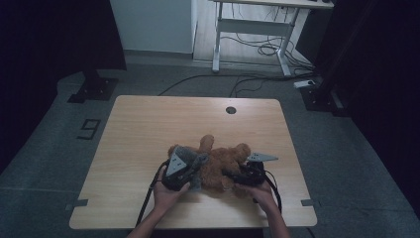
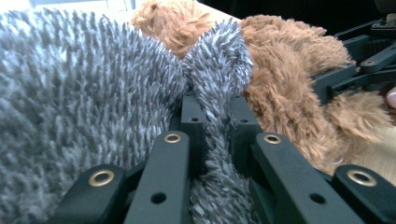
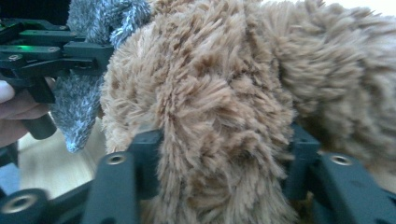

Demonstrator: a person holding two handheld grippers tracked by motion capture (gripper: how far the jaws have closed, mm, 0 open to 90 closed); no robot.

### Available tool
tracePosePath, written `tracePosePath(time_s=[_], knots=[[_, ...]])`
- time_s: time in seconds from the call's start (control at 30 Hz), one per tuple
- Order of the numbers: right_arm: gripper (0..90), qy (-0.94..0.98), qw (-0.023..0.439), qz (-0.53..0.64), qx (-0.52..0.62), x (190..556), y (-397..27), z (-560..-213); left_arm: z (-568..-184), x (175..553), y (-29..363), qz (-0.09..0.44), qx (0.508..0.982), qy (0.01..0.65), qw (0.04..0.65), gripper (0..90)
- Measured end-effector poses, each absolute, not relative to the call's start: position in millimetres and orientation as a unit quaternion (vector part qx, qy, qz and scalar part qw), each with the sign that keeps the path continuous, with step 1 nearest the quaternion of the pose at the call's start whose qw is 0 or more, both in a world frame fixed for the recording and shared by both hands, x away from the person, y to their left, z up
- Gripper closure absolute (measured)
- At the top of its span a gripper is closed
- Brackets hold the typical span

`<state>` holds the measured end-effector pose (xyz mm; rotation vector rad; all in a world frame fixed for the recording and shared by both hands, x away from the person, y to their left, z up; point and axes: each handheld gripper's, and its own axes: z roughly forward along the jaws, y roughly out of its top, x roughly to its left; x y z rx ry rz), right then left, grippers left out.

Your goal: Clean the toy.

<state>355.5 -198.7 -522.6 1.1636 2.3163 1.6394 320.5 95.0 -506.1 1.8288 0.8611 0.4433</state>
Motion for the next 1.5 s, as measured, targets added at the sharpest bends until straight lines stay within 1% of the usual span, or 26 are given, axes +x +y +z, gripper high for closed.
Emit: tracePosePath(time_s=[0.07,0.13,0.2,0.27,0.33,0.5,0.67,0.8,0.9,1.0,1.1,1.2,1.33,1.5], knots=[[51.2,0.757,0.049,0.531,0.376,353.8,-198.3,-520.9,-506.0,320.3,94.2,0.187,0.759,0.358,0.511,79.7],[54.9,0.760,0.076,0.528,0.370,353.5,-196.4,-518.5,-505.8,324.0,93.3,0.187,0.756,0.361,0.513,79.7],[58.7,0.756,0.122,0.525,0.373,353.6,-193.4,-515.7,-504.4,330.8,89.9,0.190,0.753,0.366,0.512,79.7],[61.5,0.742,0.164,0.523,0.385,356.0,-189.1,-515.1,-503.4,338.0,83.8,0.205,0.752,0.371,0.505,79.6],[62.7,0.733,0.175,0.526,0.394,361.3,-189.0,-515.7,-502.9,345.0,79.0,0.210,0.748,0.375,0.505,79.6],[64.7,0.717,0.195,0.532,0.406,373.2,-198.7,-516.6,-499.2,363.6,67.9,0.196,0.747,0.384,0.506,79.5],[65.0,0.708,0.203,0.536,0.413,377.5,-208.2,-517.8,-485.1,377.2,57.6,0.177,0.758,0.389,0.492,79.2],[65.2,0.709,0.203,0.537,0.409,375.2,-210.1,-518.4,-465.9,377.9,49.5,0.182,0.766,0.378,0.487,79.3],[65.2,0.706,0.209,0.543,0.404,370.2,-208.6,-520.2,-450.8,379.9,35.2,0.183,0.771,0.363,0.489,79.3],[65.2,0.709,0.218,0.544,0.393,363.0,-207.2,-521.1,-439.2,381.7,11.5,0.179,0.783,0.344,0.486,79.3],[65.1,0.710,0.223,0.545,0.387,358.4,-206.6,-521.1,-438.6,385.5,-13.5,0.168,0.798,0.334,0.472,79.1],[65.1,0.712,0.227,0.545,0.381,355.2,-206.6,-522.0,-451.0,391.4,-25.8,0.164,0.815,0.333,0.444,79.1],[65.1,0.711,0.223,0.548,0.380,353.1,-208.2,-525.8,-456.9,397.1,-11.9,0.154,0.809,0.353,0.444,79.3],[65.0,0.708,0.211,0.554,0.384,353.2,-210.0,-526.1,-459.3,399.1,22.2,0.186,0.805,0.371,0.424,79.7]])
